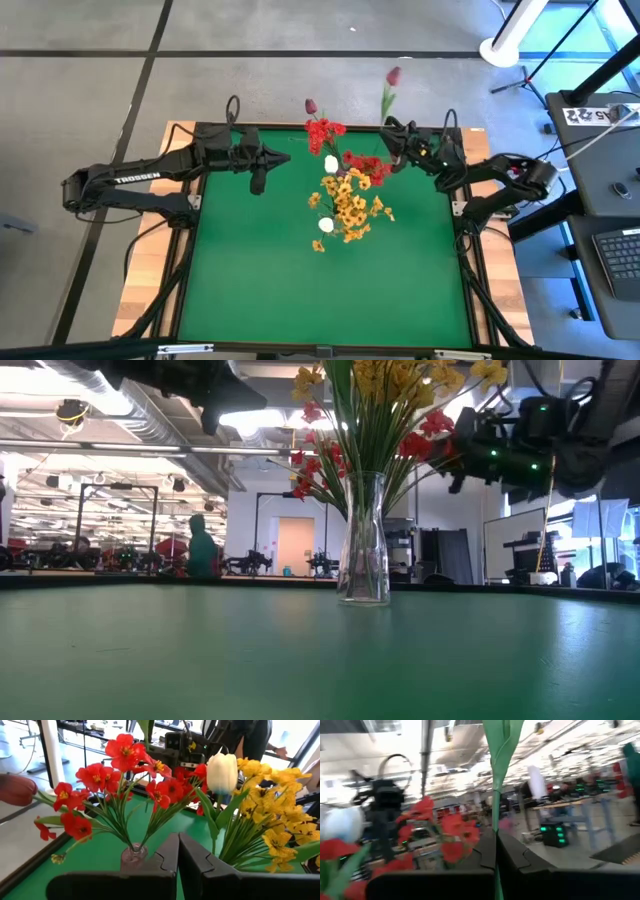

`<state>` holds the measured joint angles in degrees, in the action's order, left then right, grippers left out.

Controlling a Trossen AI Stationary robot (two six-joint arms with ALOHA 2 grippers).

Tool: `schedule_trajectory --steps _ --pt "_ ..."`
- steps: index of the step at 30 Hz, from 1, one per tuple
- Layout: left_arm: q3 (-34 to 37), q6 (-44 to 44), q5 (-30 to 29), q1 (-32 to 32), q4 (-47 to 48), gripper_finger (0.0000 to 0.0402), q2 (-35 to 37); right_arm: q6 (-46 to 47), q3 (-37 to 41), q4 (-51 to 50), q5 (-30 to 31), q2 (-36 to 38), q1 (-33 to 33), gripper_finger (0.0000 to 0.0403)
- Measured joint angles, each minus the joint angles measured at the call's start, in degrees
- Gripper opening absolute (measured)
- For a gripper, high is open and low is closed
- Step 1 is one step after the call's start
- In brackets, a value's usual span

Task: Sort flowers into vase by color
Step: Put the red tulip into the violet vase

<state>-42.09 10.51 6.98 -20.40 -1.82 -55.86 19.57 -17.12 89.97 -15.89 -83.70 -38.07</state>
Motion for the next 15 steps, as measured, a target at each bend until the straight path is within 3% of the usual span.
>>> schedule_trajectory --steps 7,15 --pt "0.0 1.1 0.1 0.3 -1.1 0.0001 0.0 -0.2 -6.2 -0.7 -7.7 -4.4 2.7 0.0" --pt "0.0 1.2 0.1 1.5 -1.0 0.0 0.0 -0.5 -11.6 -0.7 -6.8 -11.4 4.8 0.0"
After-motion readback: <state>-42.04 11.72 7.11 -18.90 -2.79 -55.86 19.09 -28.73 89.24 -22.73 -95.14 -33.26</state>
